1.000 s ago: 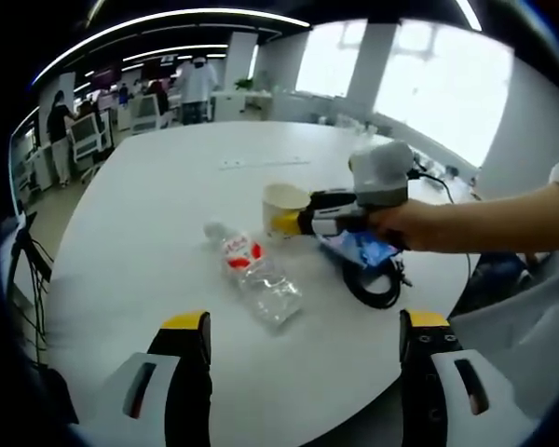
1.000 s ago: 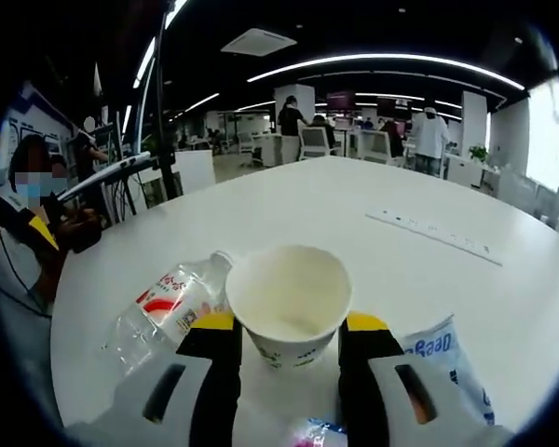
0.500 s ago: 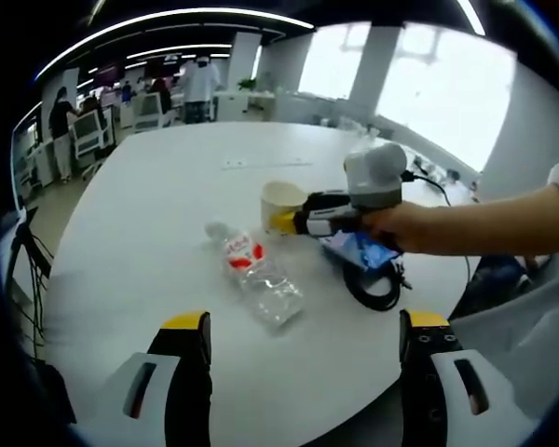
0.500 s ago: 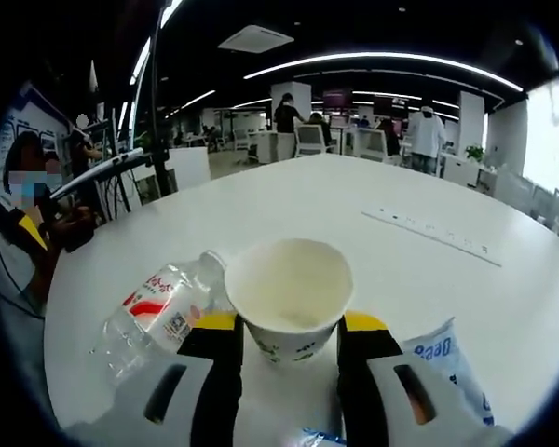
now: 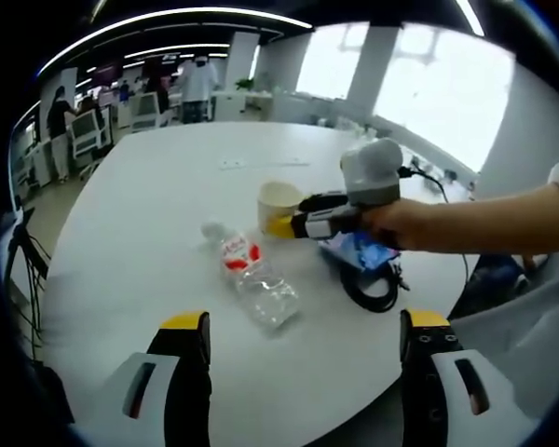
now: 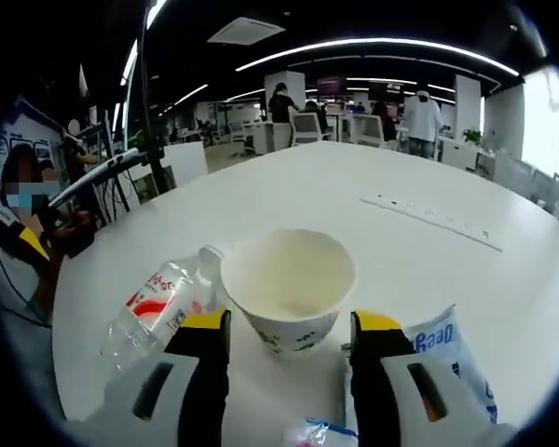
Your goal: Arrange the tabletop items into an orderly group along one side of the table until the central work area is clear of visible clutter.
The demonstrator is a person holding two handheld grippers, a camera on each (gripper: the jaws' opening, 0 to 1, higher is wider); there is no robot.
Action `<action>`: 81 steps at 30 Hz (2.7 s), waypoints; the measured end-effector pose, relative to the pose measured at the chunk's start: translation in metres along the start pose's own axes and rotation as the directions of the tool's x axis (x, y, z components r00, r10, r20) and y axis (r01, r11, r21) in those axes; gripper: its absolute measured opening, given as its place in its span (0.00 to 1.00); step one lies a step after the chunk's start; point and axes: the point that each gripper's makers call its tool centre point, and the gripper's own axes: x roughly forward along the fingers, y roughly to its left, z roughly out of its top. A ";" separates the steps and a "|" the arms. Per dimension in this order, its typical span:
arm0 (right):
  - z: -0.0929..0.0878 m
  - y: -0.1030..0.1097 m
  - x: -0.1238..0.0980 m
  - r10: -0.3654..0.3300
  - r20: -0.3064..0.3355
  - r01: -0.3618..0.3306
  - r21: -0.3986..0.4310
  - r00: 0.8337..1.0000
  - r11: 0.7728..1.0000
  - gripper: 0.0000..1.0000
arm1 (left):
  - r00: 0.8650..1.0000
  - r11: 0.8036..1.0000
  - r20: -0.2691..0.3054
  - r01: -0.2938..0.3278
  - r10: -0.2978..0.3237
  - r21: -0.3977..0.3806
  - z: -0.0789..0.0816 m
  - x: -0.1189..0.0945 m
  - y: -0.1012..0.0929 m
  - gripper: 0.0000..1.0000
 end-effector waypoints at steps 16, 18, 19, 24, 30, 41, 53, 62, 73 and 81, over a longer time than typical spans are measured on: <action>0.009 0.015 -0.029 0.027 -0.002 -0.027 0.034 1.000 0.999 0.80 | 0.999 0.998 0.031 -0.030 0.032 -0.057 0.007 -0.004 0.007 0.90; 0.009 0.013 -0.031 0.024 -0.003 -0.024 0.047 1.000 0.999 0.80 | 0.999 0.997 0.034 -0.026 0.029 -0.069 0.007 -0.004 0.007 0.90; 0.009 0.012 -0.032 0.021 -0.001 -0.021 0.053 1.000 0.998 0.80 | 0.999 0.997 0.040 -0.026 0.029 -0.075 0.008 -0.003 0.008 0.90; 0.017 0.013 -0.040 0.018 0.006 -0.019 0.056 1.000 0.998 0.79 | 0.998 0.997 0.053 -0.014 0.019 -0.080 0.010 -0.005 0.004 0.89; 0.015 0.020 -0.049 0.023 -0.005 -0.022 0.050 1.000 0.998 0.76 | 0.997 0.993 0.070 -0.013 0.021 -0.114 0.012 -0.009 0.007 0.89; 0.017 0.061 -0.073 0.050 0.004 -0.050 0.111 0.999 0.993 0.69 | 0.996 0.989 0.090 0.010 0.003 -0.145 0.020 -0.004 0.002 0.88; 0.002 0.097 -0.079 0.077 -0.029 -0.072 0.137 0.997 0.988 0.67 | 0.988 0.964 0.152 0.012 0.030 -0.265 0.030 -0.009 0.021 0.87; -0.009 0.108 -0.069 0.078 -0.049 -0.071 0.124 0.996 0.990 0.65 | 0.999 0.951 0.046 0.003 0.012 -0.311 0.043 0.005 0.049 0.85; -0.013 0.124 -0.057 0.085 -0.062 -0.078 0.112 0.994 0.991 0.62 | 0.999 0.947 -0.054 -0.016 -0.001 -0.320 0.054 0.038 0.059 0.74; -0.017 0.134 -0.046 0.103 -0.107 -0.096 0.066 0.989 0.993 0.61 | 0.996 0.926 -0.086 -0.017 -0.017 -0.378 0.052 0.065 0.059 0.71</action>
